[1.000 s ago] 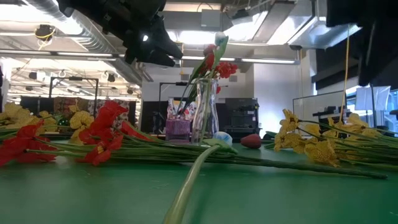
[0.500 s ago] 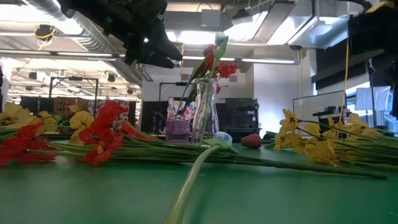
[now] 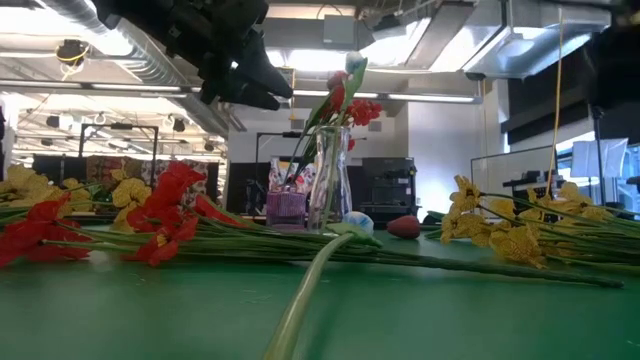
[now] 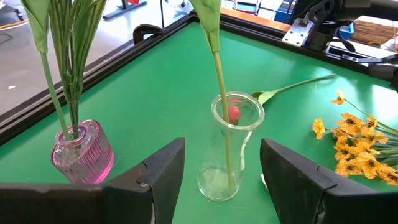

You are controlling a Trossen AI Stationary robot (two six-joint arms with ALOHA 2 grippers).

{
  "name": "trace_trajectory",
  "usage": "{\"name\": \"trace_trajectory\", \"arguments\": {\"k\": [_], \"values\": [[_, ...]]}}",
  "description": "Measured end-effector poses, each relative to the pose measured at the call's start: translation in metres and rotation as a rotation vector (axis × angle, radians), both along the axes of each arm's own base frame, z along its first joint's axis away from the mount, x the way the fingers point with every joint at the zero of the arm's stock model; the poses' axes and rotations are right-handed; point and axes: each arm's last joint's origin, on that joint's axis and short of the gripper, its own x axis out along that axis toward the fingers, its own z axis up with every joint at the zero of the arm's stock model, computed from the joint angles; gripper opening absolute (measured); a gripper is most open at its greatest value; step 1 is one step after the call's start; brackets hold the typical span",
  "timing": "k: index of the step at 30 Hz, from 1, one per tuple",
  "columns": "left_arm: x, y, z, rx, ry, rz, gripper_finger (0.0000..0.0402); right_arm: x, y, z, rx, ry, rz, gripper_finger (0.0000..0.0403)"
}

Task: Sort flowers into vase by color
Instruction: Put the right yellow flowers into the transparent vase

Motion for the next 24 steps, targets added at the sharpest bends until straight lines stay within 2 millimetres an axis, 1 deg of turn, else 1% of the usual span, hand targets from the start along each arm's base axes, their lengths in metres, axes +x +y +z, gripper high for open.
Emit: {"name": "trace_trajectory", "arguments": {"k": [3,8,11,14,18,21,24], "values": [[0.000,0.000,0.000,0.000,0.000,0.000,0.0204,-0.001,0.004,-0.005,0.070,0.098,0.003,0.0250],[0.000,0.000,0.000,-0.006,-0.003,0.003,0.0204,0.008,0.013,-0.007,0.060,0.112,0.010,0.0250],[0.000,0.000,0.000,-0.010,-0.006,0.006,0.0204,0.014,0.019,-0.013,0.027,0.127,0.022,0.0250],[0.000,0.000,0.000,-0.021,-0.011,0.011,0.0204,0.020,0.023,-0.021,-0.007,0.192,0.039,0.0250],[0.000,0.000,0.000,-0.023,-0.012,0.012,0.0204,0.026,0.029,-0.024,-0.061,0.253,0.067,0.0250],[0.000,0.000,0.000,-0.023,-0.012,0.012,0.0204,0.029,0.029,-0.023,-0.107,0.288,0.062,0.0250],[0.000,0.000,0.000,-0.023,-0.012,0.012,0.0204,0.028,0.022,-0.020,-0.192,0.330,0.031,0.0250]]}}
